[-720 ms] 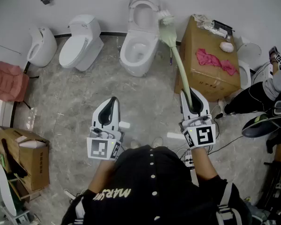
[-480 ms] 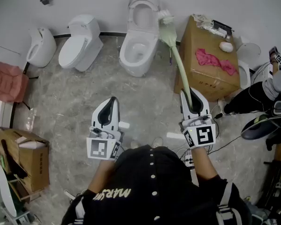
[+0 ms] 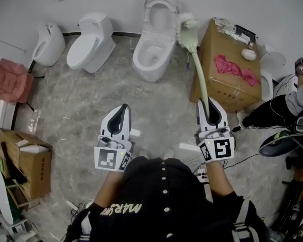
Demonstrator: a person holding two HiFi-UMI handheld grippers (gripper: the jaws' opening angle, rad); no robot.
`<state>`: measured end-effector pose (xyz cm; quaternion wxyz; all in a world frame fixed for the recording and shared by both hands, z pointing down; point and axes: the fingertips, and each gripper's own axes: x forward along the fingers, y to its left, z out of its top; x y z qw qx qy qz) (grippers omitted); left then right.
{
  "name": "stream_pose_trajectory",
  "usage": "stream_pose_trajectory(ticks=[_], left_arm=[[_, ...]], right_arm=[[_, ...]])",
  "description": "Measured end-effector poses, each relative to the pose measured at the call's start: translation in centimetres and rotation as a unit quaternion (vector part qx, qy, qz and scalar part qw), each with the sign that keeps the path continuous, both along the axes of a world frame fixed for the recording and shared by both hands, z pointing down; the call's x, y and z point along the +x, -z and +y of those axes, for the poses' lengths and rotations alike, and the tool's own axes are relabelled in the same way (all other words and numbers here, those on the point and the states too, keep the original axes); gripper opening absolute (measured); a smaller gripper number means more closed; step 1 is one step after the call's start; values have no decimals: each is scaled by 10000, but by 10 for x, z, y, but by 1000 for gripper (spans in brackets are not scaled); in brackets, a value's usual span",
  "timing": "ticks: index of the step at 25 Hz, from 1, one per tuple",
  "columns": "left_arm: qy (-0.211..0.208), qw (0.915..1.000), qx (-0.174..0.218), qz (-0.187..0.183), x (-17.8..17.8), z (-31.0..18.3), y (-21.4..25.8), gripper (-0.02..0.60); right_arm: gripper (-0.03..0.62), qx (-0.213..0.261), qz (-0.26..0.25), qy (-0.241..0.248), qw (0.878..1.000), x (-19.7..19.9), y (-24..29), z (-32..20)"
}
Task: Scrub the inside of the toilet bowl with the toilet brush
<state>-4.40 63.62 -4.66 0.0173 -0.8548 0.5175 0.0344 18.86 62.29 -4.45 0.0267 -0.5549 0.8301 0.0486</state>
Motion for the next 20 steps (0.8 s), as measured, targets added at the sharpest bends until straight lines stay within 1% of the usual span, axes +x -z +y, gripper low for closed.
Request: stream_pose_trajectory(ticks=[3,7,11,16,20], left_arm=[[102,9999,-50,-28,6,5,-5,26],[240,9997,-99,33,20,15,-13,26],[288,9995,-109,19,32,18,-15,26],[313,9994,-120,-14,30,2,-15,26],[244,9997,-42,-9,32,-20,-16,26]], right_arm=[[86,-44,-64,65,9999,5,-8,1],[86,-137,-129,138,9997,20,-17,2],[86,-173,-134,133,9997,33,-20,-2],[86,-190,-110,138,9997,33,-23,-16],[86,-180,-73,134,9997,33,-26,-34]])
